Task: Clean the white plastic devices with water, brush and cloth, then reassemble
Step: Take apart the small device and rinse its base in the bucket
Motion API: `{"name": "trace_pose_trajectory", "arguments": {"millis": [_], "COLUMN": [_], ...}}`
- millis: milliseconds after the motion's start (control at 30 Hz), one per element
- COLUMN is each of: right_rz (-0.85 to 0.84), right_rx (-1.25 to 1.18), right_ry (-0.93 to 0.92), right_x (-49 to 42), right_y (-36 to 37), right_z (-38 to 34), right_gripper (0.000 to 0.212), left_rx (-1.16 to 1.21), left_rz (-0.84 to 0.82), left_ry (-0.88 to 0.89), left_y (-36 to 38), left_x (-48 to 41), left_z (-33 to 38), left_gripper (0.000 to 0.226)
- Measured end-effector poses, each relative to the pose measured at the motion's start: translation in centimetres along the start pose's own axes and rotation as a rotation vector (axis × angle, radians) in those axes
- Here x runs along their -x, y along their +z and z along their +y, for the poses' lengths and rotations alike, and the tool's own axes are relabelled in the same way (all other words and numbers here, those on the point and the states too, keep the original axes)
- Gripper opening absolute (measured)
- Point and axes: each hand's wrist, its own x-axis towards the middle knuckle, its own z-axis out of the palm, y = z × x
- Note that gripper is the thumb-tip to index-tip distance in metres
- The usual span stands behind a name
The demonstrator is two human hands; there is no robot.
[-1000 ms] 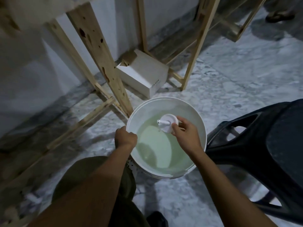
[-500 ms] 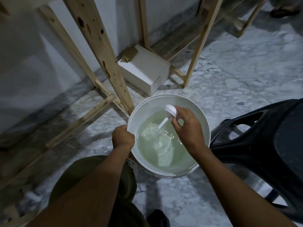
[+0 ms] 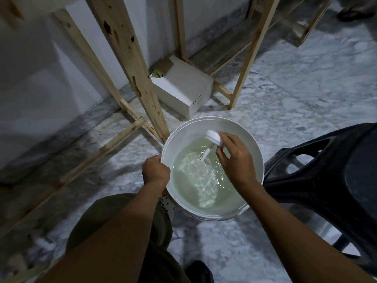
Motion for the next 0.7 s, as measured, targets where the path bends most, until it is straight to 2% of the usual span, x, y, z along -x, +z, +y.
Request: {"name": "trace_pose_trajectory", "arguments": {"millis": [267,700], "right_rz": [0.085,0.159], "right_rx": [-0.052,-0.116], "right_ry": [0.027,0.109], "right_x": [1.1,2.0], "right_y": [0.1,-0.1], "right_z": [-1.6,-3.1], "right_gripper": [0.034,0.039], "left_rx": [0.006,-0.026], "left_rz": [-0.002,-0.013], "left_ry": [0.002,0.013], "left_y": [-0.1,-0.3], "left_x": [-0.1,0.2], "left_z": [-0.1,0.0], "left_gripper": [0.039,0.037]}}
